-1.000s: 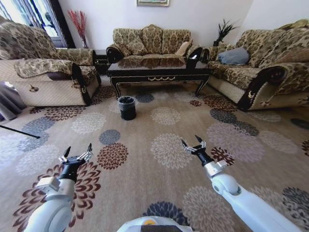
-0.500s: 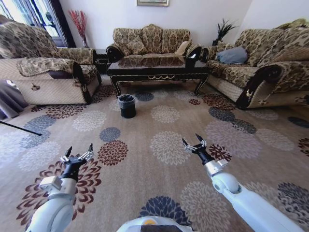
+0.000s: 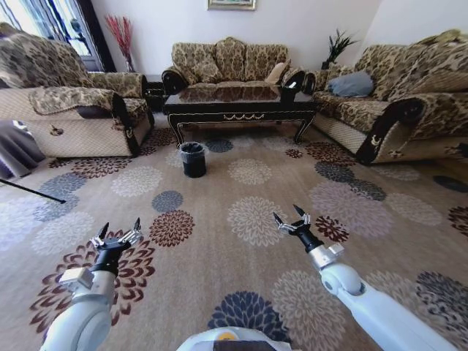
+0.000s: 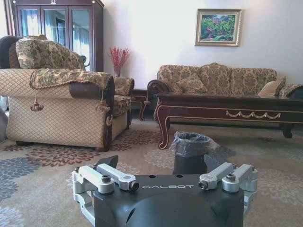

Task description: Move to the front of the table and pick up the trash from the floor, then place it into the trash bin.

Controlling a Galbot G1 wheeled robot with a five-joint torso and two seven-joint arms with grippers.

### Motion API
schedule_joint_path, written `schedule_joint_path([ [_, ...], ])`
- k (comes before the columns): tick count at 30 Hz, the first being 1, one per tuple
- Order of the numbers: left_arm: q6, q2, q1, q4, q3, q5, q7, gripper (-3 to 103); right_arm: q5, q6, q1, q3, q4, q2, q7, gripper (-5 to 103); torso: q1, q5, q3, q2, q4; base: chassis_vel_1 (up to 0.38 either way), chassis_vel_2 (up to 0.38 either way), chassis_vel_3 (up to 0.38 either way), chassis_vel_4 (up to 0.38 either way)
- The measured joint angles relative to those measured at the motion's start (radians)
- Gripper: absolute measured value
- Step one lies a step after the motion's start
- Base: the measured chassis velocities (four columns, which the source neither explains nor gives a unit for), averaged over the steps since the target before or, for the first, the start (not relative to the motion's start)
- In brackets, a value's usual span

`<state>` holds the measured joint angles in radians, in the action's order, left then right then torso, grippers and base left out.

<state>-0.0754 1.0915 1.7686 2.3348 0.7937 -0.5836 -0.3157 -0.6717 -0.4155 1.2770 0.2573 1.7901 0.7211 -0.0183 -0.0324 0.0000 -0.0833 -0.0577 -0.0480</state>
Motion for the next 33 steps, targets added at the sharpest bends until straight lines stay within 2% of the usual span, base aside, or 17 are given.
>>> schedule_joint_path([
  [13,0.0,0.002,0.003,-0.004,-0.002,0.005,0.0,100,-0.021,0.0,-0.001,-0.002,0.002,-0.002,-0.015,100,0.0,0.0,0.0,0.0,0.0001,0.0,0.0,0.0,0.0],
  [30,0.002,0.0,0.001,-0.004,-0.004,0.006,0.002,100,-0.017,-0.001,0.003,-0.004,0.0,-0.005,-0.018,100,0.0,0.0,0.0,0.0,-0.0003,-0.083,-0.076,0.082,0.081],
  [33,0.003,0.002,0.002,-0.003,-0.004,0.006,0.002,100,-0.016,-0.004,0.009,-0.003,0.003,-0.005,-0.021,100,0.0,-0.0003,0.0,0.0,0.0004,0.0,0.0,0.0,0.0],
])
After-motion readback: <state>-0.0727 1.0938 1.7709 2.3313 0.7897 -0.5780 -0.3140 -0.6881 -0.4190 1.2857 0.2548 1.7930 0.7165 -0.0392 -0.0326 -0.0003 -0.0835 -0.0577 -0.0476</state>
